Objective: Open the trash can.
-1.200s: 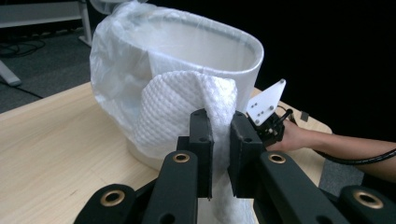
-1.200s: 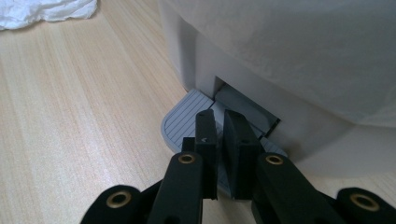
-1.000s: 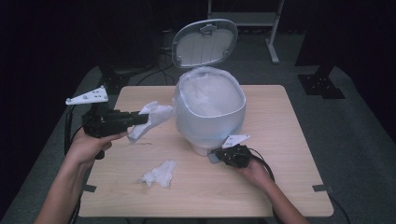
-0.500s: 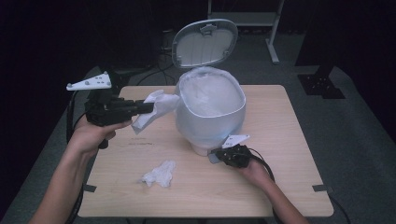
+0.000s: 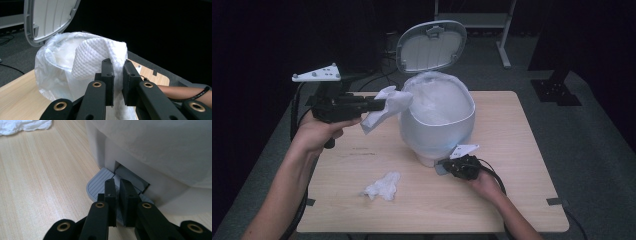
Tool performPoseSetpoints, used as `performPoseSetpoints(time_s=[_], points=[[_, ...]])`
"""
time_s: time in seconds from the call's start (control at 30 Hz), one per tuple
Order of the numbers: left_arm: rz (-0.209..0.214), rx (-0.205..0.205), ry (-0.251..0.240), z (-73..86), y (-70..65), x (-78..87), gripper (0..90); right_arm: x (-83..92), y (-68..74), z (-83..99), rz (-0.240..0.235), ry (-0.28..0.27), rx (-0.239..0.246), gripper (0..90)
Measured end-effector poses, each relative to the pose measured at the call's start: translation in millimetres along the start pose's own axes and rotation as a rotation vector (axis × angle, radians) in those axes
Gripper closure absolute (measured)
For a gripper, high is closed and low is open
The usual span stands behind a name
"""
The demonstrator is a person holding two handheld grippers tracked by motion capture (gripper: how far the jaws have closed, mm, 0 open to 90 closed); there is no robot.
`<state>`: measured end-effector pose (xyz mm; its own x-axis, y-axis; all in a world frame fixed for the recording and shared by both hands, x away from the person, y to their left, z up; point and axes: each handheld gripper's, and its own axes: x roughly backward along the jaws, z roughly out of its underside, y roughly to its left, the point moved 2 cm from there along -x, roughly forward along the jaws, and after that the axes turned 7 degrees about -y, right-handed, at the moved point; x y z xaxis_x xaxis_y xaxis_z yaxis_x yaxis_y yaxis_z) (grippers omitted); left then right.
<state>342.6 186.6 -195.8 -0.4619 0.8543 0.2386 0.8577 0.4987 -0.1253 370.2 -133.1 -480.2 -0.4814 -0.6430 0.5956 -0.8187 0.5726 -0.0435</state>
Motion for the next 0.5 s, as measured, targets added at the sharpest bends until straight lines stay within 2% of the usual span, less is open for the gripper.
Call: performPoseSetpoints(time_s=[0.5], points=[[0.008,-0.003,0.022,-14.1,1.7,-22.7,81.7,0.0,0.0,0.2,0.000,-0.002,-0.001,83.9]])
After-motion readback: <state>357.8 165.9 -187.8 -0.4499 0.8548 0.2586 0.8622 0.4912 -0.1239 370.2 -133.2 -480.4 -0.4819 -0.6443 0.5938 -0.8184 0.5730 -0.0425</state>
